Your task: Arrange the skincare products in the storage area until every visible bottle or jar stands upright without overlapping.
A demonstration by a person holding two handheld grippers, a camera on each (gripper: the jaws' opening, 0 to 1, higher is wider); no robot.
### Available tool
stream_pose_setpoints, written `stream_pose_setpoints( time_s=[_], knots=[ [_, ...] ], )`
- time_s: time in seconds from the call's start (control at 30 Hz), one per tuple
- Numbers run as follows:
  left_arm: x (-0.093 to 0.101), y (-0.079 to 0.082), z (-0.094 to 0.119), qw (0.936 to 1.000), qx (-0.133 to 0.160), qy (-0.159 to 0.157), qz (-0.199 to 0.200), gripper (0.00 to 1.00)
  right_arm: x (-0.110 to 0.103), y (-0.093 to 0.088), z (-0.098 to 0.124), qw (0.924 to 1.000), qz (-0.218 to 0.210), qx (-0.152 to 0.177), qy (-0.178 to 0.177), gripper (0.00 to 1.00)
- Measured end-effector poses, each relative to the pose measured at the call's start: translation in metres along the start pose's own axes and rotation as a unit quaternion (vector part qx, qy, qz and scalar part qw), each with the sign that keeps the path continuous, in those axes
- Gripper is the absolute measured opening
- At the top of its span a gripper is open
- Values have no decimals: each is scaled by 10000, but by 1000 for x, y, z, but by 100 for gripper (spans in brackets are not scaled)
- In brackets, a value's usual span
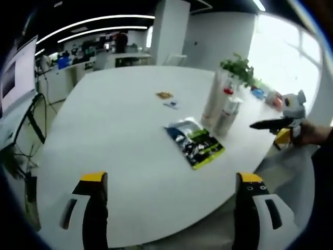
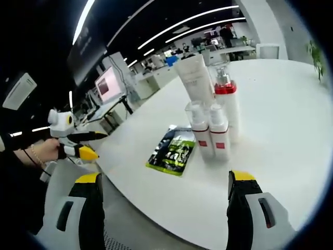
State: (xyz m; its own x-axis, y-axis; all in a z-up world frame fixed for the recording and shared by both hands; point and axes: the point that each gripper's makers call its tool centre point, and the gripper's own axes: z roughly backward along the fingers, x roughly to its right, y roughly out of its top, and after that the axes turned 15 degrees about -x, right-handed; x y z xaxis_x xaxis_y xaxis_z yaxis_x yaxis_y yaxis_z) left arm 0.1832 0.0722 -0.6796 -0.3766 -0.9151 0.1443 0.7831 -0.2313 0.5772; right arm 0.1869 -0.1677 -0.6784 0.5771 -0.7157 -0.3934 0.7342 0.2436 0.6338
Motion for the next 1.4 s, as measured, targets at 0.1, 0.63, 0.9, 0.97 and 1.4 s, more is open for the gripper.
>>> stream_pose_setpoints(
  time_s=[0.1,0.63,0.9,0.97,1.4],
  knots=[
    [1,-1,0,10000,-27,-4,8,99,0,0,0,10000,0,-3,5,100],
    [6,18,-17,9997,-114,-133,-147,99,2,-1,-1,10000,-39,-61,16,100],
    [3,36,-35,9988,-326,-201,-315,96,2,-4,-4,9999,-48,-136,16,100],
    [4,42,-38,9985,-359,-222,-351,96,3,-4,-3,9999,-80,-134,9,100],
    [8,77,-72,9939,-626,-340,-840,94,8,-3,-3,9996,-261,-83,-34,100]
  ],
)
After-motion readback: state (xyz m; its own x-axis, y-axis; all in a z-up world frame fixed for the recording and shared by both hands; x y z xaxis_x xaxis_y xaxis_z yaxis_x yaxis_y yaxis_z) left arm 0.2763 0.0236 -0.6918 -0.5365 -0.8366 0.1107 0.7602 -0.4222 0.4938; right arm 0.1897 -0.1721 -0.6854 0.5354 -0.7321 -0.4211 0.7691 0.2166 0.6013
